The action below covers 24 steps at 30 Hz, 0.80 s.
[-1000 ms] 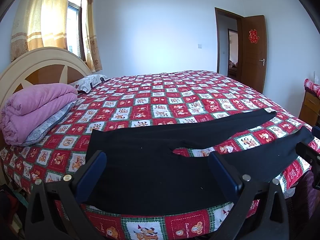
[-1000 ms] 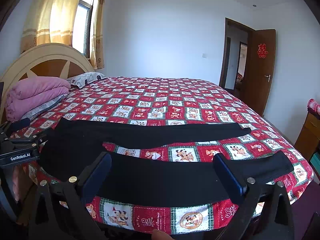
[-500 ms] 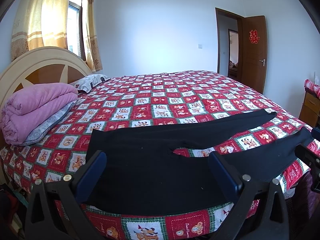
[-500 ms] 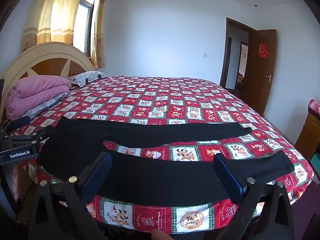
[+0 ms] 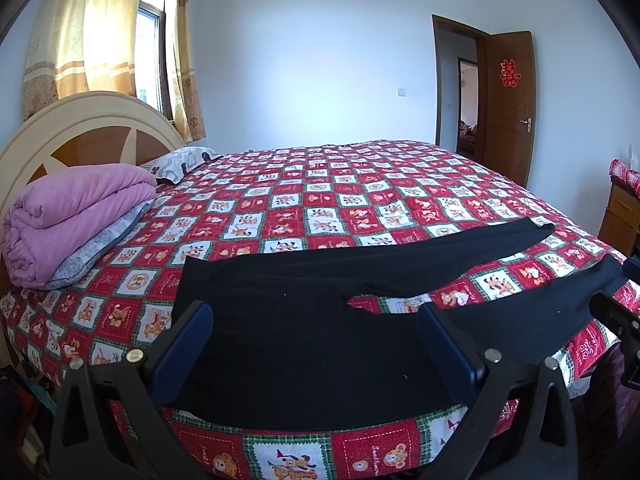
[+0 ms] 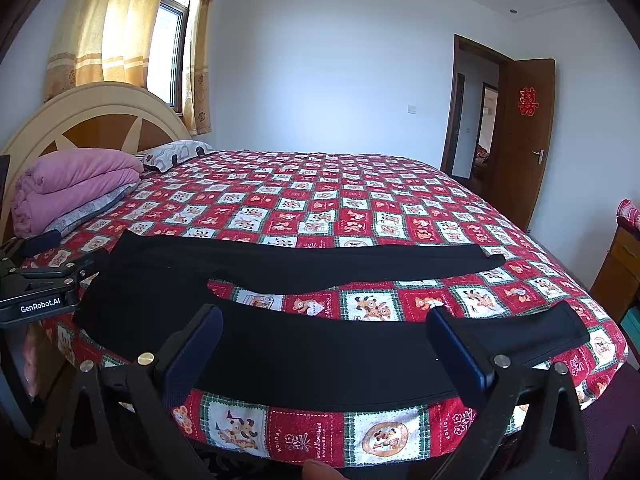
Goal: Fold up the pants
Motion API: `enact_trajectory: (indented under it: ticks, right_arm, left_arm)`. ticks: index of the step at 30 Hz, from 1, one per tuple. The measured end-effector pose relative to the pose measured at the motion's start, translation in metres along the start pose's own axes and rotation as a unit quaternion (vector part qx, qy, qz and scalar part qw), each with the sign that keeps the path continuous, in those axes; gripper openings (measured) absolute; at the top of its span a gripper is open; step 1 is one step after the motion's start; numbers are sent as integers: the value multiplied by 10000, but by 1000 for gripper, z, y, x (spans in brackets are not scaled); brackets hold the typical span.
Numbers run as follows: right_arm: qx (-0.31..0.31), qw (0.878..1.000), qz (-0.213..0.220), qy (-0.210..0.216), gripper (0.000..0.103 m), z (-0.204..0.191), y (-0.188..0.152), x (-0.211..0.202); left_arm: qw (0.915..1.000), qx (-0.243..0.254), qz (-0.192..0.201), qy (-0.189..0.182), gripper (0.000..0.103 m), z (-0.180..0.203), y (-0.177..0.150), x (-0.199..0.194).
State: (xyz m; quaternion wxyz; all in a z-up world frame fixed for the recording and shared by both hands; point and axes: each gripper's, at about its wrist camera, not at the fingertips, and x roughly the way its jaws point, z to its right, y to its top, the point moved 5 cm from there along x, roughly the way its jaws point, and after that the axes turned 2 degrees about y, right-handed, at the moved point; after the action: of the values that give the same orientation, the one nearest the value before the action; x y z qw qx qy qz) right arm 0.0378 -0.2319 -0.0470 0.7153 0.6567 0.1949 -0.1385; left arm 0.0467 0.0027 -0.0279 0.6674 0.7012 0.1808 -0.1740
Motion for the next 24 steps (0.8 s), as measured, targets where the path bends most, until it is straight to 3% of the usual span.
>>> enact_trajectory:
  ticks: [24]
  right_arm:
    - [-16,10000,-15,-5,102,0,-4,2]
  left_arm:
    - [10000,-3,-29,-6,103,-1,0,-1]
